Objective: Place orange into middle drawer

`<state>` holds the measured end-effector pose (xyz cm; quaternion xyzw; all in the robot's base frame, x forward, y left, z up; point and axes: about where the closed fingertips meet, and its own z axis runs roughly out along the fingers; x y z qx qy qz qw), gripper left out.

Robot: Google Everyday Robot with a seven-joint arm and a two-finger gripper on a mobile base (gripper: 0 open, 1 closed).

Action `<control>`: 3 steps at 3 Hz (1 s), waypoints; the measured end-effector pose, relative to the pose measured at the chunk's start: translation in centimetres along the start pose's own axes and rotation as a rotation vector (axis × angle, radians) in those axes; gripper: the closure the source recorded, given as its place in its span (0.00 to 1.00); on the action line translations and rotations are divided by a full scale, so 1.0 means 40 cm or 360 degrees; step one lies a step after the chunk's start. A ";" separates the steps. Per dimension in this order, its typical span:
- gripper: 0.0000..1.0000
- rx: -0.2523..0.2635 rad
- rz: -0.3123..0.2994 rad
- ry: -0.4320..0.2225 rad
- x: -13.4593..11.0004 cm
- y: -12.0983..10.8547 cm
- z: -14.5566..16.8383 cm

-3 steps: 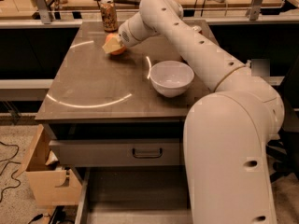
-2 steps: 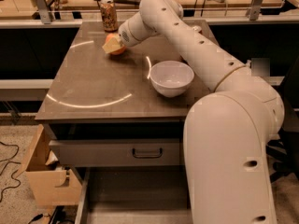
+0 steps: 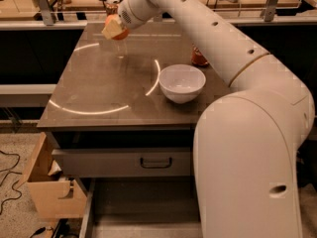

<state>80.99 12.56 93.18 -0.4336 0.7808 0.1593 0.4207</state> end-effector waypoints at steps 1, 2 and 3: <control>1.00 0.0021 -0.0065 -0.0011 -0.042 0.016 -0.065; 1.00 0.0015 -0.0119 -0.0025 -0.053 0.052 -0.148; 1.00 -0.0040 -0.0181 -0.0011 -0.028 0.128 -0.224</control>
Offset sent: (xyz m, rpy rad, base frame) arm -0.0934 -0.0341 0.0701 -0.0549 -0.0782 0.0739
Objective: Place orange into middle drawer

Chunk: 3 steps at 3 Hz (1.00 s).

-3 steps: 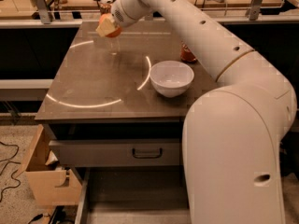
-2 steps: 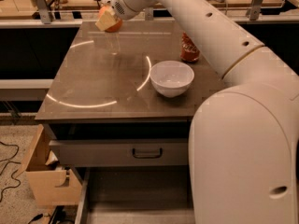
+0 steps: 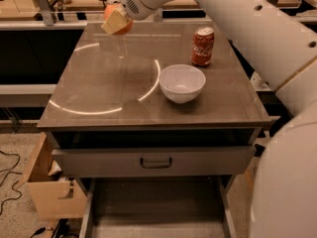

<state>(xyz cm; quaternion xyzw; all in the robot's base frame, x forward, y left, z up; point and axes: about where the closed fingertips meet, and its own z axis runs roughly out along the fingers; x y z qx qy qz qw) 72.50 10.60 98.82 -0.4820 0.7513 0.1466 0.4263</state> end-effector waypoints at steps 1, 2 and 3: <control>1.00 -0.0033 -0.0077 0.0016 0.015 0.091 -0.063; 1.00 -0.0133 -0.0151 0.0072 0.043 0.189 -0.090; 1.00 -0.0237 -0.0212 0.0145 0.077 0.278 -0.121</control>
Offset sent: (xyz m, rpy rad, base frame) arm -0.1378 0.0053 -0.0199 -0.1328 0.0573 0.2031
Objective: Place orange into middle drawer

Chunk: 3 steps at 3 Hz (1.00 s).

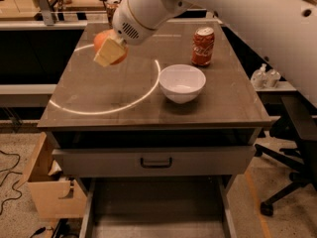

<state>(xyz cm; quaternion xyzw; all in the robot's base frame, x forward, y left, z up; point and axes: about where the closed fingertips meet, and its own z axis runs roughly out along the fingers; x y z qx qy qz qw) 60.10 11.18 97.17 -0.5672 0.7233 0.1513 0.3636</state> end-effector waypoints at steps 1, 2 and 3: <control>1.00 -0.0098 -0.0072 0.0061 0.057 0.092 -0.025; 1.00 -0.0117 -0.0100 0.0072 0.126 0.161 -0.073; 1.00 -0.0133 -0.0080 0.0025 0.223 0.200 -0.107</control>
Offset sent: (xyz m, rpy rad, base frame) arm -0.1155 -0.0810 -0.0485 -0.0644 0.0305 0.0737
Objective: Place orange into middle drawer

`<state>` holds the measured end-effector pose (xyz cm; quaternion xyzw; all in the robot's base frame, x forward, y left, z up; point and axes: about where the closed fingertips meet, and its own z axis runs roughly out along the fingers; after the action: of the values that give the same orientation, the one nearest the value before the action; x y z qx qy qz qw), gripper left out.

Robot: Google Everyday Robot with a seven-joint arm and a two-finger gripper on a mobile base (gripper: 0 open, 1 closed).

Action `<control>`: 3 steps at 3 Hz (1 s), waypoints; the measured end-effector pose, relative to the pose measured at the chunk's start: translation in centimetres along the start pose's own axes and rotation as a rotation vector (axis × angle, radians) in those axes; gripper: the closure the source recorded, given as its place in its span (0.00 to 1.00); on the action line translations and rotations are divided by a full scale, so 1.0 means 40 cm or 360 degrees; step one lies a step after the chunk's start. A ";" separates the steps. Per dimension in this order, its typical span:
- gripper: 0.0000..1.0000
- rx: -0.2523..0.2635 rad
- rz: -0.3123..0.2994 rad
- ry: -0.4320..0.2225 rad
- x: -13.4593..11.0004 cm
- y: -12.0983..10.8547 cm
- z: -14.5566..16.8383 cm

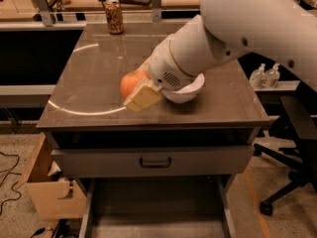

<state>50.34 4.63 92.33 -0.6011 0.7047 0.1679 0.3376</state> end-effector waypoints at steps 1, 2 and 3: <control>1.00 0.0017 0.0017 -0.0073 0.101 0.043 -0.034; 1.00 0.0130 0.0033 -0.0137 0.203 0.072 -0.090; 1.00 0.0127 0.0023 -0.0133 0.201 0.076 -0.088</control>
Offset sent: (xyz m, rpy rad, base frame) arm -0.0544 -0.1134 -0.0580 0.1546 -0.0992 -0.1142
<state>46.05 -2.85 88.87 -0.5745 0.7003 0.1671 0.3894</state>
